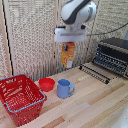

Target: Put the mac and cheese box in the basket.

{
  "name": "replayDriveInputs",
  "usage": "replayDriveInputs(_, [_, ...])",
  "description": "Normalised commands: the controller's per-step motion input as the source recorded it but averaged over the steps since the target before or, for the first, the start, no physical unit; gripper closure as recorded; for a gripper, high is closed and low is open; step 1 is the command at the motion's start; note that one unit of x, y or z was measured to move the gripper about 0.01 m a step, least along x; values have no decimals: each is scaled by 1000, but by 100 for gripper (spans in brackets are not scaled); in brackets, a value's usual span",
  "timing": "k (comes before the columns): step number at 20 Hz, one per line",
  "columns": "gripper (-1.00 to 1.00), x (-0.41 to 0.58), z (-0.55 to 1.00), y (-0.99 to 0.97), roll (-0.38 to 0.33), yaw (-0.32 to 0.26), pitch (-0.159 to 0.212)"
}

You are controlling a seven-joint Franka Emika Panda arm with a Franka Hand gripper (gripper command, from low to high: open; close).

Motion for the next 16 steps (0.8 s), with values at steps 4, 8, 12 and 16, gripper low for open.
replayDriveInputs(4, [100, 285, 847, 814, 0, 39, 147])
replayDriveInputs(8, [100, 268, 785, 843, 0, 30, 131])
replayDriveInputs(12, [100, 216, 595, 904, 0, 15, 106])
replayDriveInputs(16, [100, 176, 302, 962, 0, 3, 78])
